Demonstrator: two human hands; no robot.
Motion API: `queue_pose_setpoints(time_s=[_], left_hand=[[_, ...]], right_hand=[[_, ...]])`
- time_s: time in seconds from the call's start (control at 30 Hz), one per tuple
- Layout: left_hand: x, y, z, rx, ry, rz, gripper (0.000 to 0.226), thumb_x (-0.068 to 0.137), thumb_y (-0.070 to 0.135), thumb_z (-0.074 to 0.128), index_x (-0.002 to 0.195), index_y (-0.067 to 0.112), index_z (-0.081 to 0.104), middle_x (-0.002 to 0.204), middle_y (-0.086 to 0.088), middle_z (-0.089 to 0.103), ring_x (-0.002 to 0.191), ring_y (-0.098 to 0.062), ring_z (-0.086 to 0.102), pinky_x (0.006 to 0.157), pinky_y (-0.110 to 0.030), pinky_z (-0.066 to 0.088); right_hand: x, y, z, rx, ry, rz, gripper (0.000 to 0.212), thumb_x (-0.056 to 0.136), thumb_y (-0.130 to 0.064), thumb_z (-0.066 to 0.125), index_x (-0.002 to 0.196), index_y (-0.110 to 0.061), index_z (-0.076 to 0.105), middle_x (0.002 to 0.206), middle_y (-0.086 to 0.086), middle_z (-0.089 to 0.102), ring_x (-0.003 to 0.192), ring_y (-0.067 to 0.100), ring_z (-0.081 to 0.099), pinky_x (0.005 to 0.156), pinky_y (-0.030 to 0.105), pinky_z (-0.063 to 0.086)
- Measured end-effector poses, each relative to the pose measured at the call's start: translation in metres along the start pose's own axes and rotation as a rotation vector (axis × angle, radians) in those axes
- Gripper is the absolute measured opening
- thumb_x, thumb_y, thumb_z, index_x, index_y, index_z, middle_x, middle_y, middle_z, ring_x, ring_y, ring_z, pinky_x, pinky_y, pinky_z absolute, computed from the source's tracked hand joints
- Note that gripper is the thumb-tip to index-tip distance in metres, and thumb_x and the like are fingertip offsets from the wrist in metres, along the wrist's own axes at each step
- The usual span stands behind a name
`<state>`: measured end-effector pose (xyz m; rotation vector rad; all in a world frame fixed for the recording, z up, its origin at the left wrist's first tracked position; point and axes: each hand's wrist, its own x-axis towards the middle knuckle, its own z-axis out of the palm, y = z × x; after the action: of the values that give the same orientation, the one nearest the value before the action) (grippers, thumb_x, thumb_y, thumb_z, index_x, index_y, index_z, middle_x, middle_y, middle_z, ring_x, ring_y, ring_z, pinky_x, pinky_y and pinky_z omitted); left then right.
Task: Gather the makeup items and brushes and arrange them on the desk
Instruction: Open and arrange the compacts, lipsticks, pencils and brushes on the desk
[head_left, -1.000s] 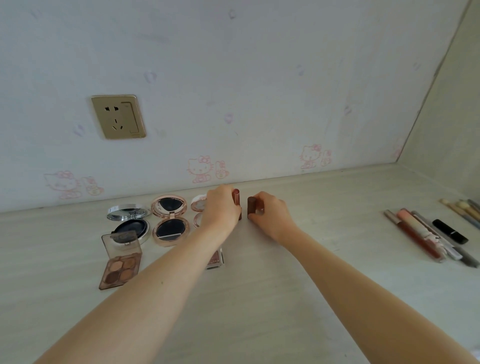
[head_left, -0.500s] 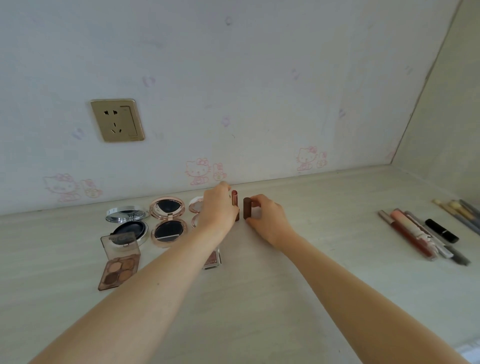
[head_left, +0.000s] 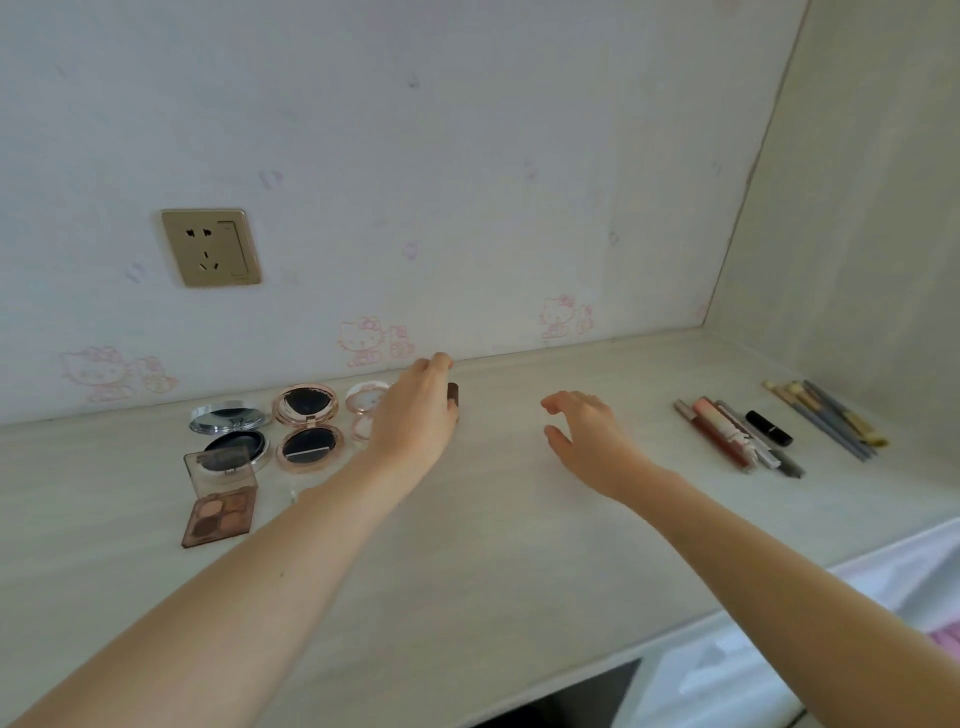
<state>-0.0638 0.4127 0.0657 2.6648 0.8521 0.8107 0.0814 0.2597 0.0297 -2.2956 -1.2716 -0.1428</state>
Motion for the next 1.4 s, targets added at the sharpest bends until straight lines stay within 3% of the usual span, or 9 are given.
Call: queue_pose_setpoints(time_s=[0.13,0.27,0.47,0.63,0.8,0.97,1.1,1.27,1.4], left_hand=[[-0.012,0.029,0.019,-0.025,-0.054,0.077,0.038,0.091,0.009,0.051,0.128,0.012,0.051,0.125,-0.009,0.058,0.117,-0.031,0.053,0.1,-0.045,0.04],[-0.016,0.07,0.046,-0.092,-0.093,0.165,0.033,0.093,0.013,0.049,0.125,0.014,0.054,0.122,-0.005,0.06,0.112,-0.027,0.054,0.086,-0.042,0.049],[-0.01,0.138,0.097,-0.129,-0.172,0.283,0.028,0.094,0.02,0.048,0.12,0.017,0.057,0.12,-0.002,0.062,0.11,-0.024,0.053,0.084,-0.038,0.049],[0.001,0.183,0.139,-0.172,-0.228,0.351,0.027,0.094,0.023,0.049,0.119,0.019,0.058,0.12,0.0,0.062,0.113,-0.024,0.05,0.084,-0.036,0.046],[0.018,0.223,0.167,-0.199,-0.213,0.448,0.022,0.093,0.024,0.048,0.108,0.017,0.063,0.109,-0.001,0.064,0.108,-0.024,0.049,0.08,-0.037,0.046],[0.036,0.254,0.191,-0.255,-0.264,0.419,0.028,0.095,0.026,0.049,0.117,0.013,0.061,0.116,-0.005,0.061,0.117,-0.025,0.044,0.087,-0.039,0.045],[0.053,0.267,0.206,-0.172,-0.314,0.415,0.036,0.098,0.028,0.043,0.126,0.01,0.056,0.127,-0.009,0.055,0.126,-0.027,0.037,0.094,-0.04,0.041],[0.064,0.278,0.217,-0.037,-0.427,0.388,0.036,0.099,0.033,0.041,0.11,0.008,0.064,0.119,-0.011,0.054,0.122,-0.031,0.036,0.089,-0.04,0.041],[0.063,0.283,0.218,-0.079,-0.451,0.332,0.033,0.098,0.033,0.044,0.104,0.01,0.067,0.112,-0.011,0.056,0.123,-0.028,0.036,0.08,-0.036,0.036]], right_hand=[[-0.029,0.031,-0.029,-0.074,0.003,0.023,0.035,0.095,-0.018,0.051,0.129,-0.014,0.052,0.13,0.003,0.055,0.125,0.02,0.043,0.103,0.031,0.036],[-0.054,0.067,-0.059,-0.185,0.032,0.079,0.033,0.094,-0.025,0.053,0.126,-0.018,0.055,0.124,0.0,0.056,0.121,0.019,0.045,0.097,0.03,0.039],[-0.081,0.127,-0.098,-0.197,0.051,0.191,0.029,0.093,-0.021,0.051,0.121,-0.018,0.058,0.114,0.003,0.059,0.106,0.024,0.053,0.081,0.026,0.037],[-0.092,0.172,-0.116,-0.249,0.055,0.292,0.027,0.094,-0.022,0.05,0.118,-0.014,0.06,0.118,0.003,0.061,0.112,0.023,0.055,0.093,0.033,0.045],[-0.083,0.203,-0.12,-0.232,0.104,0.356,0.031,0.093,-0.02,0.053,0.123,-0.015,0.059,0.124,0.002,0.061,0.114,0.022,0.056,0.093,0.03,0.043],[-0.064,0.223,-0.113,-0.186,0.121,0.456,0.036,0.093,-0.028,0.055,0.126,-0.014,0.056,0.118,0.003,0.064,0.108,0.022,0.057,0.081,0.024,0.038],[-0.05,0.229,-0.107,-0.171,0.078,0.566,0.04,0.092,-0.037,0.055,0.123,-0.013,0.059,0.114,0.006,0.064,0.104,0.025,0.058,0.083,0.032,0.049],[-0.047,0.231,-0.103,-0.21,0.023,0.598,0.026,0.092,-0.035,0.052,0.092,-0.016,0.07,0.085,0.005,0.065,0.085,0.025,0.058,0.071,0.037,0.055],[-0.049,0.231,-0.102,-0.201,0.06,0.596,0.023,0.092,-0.031,0.055,0.089,-0.014,0.071,0.086,0.006,0.065,0.084,0.026,0.058,0.071,0.037,0.055]])
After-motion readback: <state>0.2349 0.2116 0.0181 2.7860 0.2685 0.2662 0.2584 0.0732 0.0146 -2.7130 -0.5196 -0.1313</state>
